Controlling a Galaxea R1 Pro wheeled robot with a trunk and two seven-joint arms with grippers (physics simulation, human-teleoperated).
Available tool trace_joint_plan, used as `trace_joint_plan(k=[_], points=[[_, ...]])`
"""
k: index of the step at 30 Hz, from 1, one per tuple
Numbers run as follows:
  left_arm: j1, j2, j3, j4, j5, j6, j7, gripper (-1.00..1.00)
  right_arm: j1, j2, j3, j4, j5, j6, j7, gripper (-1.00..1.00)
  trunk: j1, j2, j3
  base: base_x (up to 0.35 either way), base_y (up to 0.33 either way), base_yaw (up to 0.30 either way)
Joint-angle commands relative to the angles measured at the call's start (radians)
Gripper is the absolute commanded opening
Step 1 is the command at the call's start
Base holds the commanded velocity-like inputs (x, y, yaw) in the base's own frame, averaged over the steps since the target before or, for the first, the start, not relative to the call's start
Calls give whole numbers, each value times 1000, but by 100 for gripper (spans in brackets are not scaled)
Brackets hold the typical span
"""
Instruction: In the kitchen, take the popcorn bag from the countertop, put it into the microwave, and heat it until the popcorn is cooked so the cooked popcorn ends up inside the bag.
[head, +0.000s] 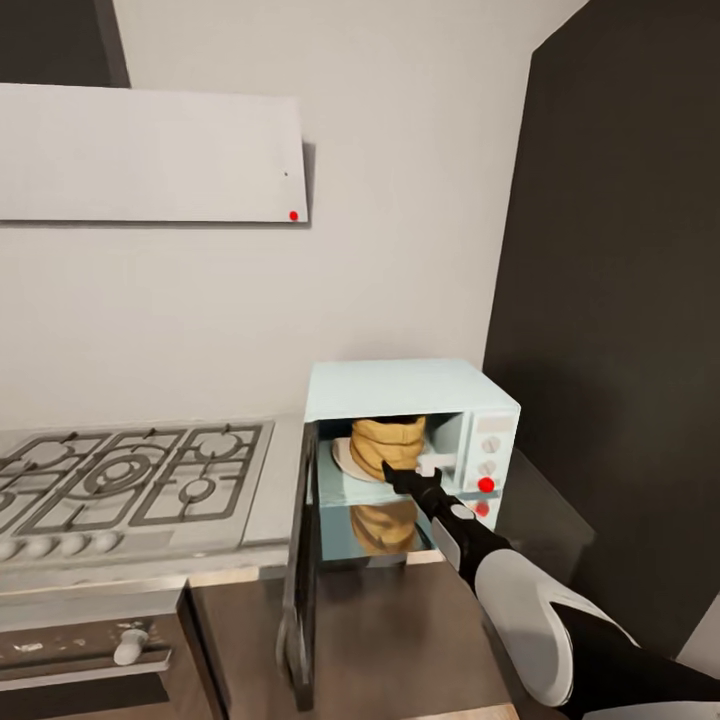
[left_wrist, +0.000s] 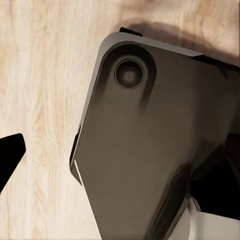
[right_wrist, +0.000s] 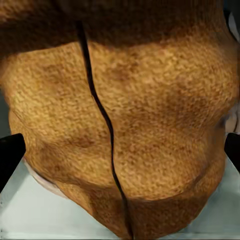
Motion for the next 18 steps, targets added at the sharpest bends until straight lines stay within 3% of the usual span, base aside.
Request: trace_joint_plan(k=[1, 9, 14, 18], points=[[0, 0, 1, -1, 3, -2, 2, 100, -1, 1, -8, 1, 8, -2, 5, 100, 0, -1, -1, 104, 0, 0], [0, 0, 1, -1, 2, -3, 1, 100, -1, 1, -6, 12, 9, -1, 16, 100, 0, -1, -1, -8, 0, 0], [0, -1, 4, -1, 4, -3, 3, 100, -1, 1, -7, 1, 12, 6, 16, 100, 0, -1, -1, -286, 0, 0], [0, 0, 4, -1, 4, -3, 4, 100, -1, 1, -7, -47, 11, 75, 15, 100, 0, -1, -1, -329, 0, 0]])
